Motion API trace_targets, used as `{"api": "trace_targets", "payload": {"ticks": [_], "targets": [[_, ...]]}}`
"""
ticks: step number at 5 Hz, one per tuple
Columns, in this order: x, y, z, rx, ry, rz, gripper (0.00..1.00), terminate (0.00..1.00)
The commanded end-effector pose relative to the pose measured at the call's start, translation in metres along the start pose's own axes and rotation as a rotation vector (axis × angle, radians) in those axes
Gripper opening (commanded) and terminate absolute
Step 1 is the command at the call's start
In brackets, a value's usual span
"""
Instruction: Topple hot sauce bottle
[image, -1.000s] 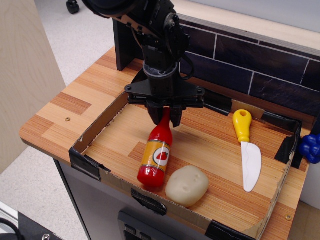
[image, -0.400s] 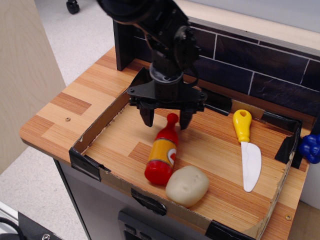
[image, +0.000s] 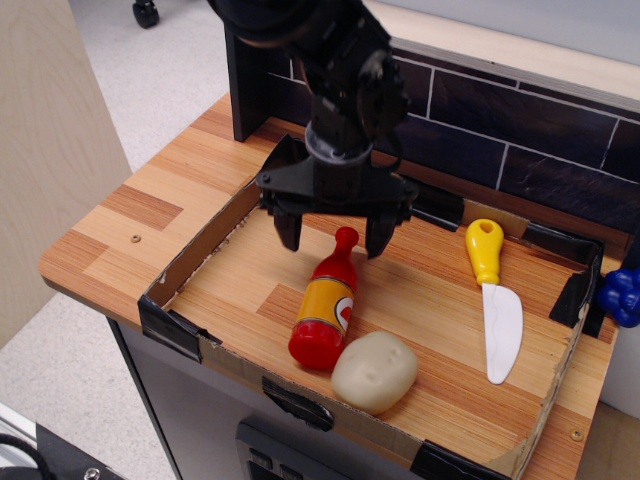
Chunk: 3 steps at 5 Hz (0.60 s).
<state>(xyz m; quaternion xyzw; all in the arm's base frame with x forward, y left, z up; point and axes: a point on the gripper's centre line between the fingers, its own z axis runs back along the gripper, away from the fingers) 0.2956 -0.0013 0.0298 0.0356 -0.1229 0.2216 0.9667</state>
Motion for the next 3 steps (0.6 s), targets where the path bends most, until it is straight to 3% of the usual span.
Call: {"api": "trace_targets", "payload": {"ticks": [1,2,3], "targets": [[0.0127,-0.0097,0.0553,-0.060,-0.014,0.045,1.00,0.00],[0.0127,-0.0097,0.0553,-0.060,-0.014,0.045,1.00,0.00],[0.0127,-0.0097,0.0553,-0.060,-0.014,0.045,1.00,1.00]]}}
